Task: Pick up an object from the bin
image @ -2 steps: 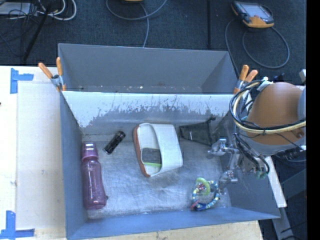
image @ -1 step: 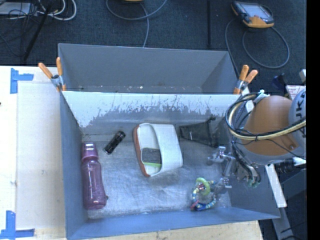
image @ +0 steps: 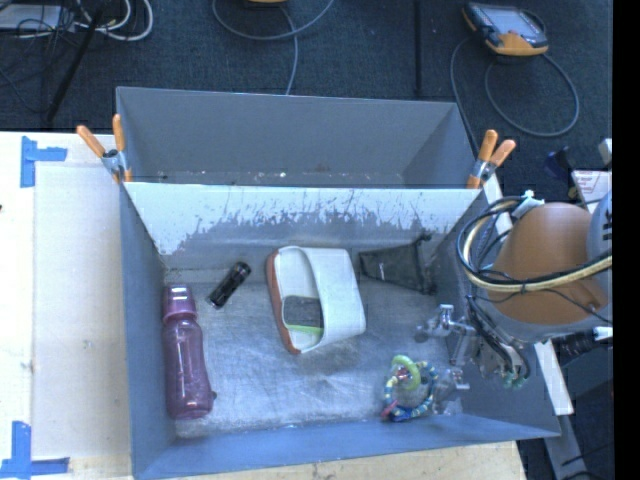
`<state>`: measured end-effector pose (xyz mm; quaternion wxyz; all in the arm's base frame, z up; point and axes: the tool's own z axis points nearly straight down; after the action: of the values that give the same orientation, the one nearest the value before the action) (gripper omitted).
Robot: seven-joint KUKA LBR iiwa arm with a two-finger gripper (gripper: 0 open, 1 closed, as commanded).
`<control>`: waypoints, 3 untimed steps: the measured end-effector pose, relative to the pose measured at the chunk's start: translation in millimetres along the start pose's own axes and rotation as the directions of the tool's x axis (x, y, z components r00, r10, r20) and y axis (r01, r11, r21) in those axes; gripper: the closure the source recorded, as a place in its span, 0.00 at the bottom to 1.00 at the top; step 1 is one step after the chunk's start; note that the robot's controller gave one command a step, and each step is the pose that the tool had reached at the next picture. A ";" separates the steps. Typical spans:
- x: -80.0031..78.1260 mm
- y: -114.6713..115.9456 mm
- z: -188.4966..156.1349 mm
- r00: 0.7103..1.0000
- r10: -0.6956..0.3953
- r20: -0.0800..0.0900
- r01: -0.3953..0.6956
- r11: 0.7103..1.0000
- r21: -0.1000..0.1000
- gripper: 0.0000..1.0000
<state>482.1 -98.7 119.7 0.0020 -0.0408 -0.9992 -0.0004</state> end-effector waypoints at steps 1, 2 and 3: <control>0.1 -3.1 -14.3 1.000 0.021 0.007 -0.021 1.000 0.000 0.00; -3.2 -2.1 28.2 0.956 0.294 0.002 -0.294 0.956 -0.001 0.00; -12.1 8.4 46.6 0.998 0.064 0.006 -0.064 0.998 0.003 1.00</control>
Offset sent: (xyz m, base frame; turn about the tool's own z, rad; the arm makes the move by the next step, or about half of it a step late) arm 0.0052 -0.0022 -0.0497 0.2490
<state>494.6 -91.3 73.1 -0.0011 -0.0729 -0.9973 0.0016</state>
